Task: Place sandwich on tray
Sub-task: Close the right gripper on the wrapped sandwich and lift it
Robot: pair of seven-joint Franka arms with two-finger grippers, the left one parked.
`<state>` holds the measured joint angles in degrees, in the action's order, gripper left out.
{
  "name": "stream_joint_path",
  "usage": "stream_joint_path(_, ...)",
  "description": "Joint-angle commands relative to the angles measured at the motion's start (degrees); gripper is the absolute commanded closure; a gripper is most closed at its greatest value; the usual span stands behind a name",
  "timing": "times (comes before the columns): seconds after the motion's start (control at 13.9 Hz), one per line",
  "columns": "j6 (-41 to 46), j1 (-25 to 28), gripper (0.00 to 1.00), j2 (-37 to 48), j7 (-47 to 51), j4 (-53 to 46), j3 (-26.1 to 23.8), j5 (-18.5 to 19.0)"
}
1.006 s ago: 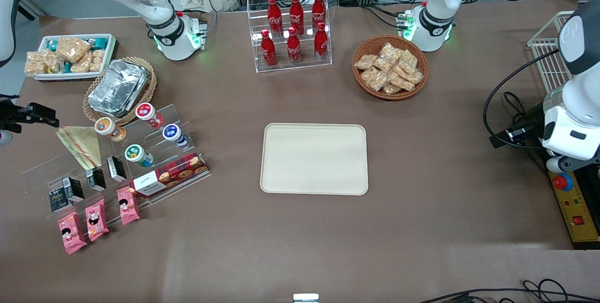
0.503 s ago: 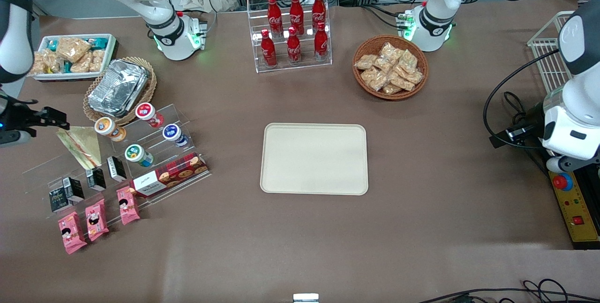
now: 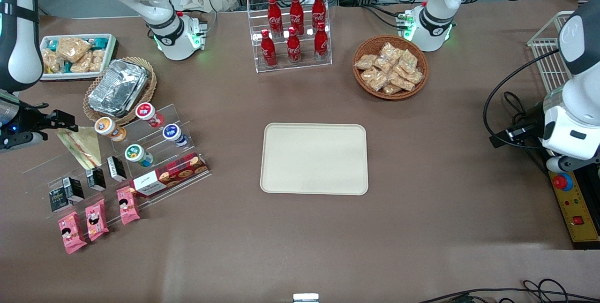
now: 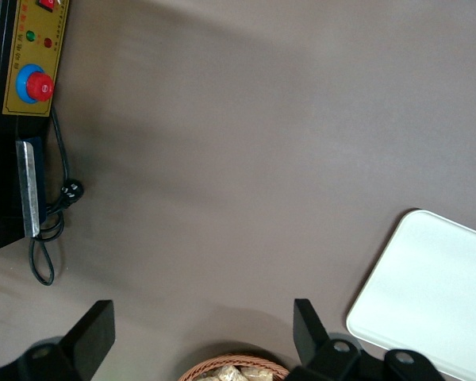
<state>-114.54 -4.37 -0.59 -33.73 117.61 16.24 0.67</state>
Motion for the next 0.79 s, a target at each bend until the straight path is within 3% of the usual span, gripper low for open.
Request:
stream_joint_path(0.0,-2.2,-1.3,0.03,-1.5,-3.4,0.3,-0.1,-1.4)
stream_joint_path(0.36,-2.6,-1.6,0.03,-2.1,-4.0,0.4,-0.1,-1.4)
stream_joint_path(0.72,-2.5,-2.0,0.03,-3.2,-7.6,1.2,0.1,-5.5)
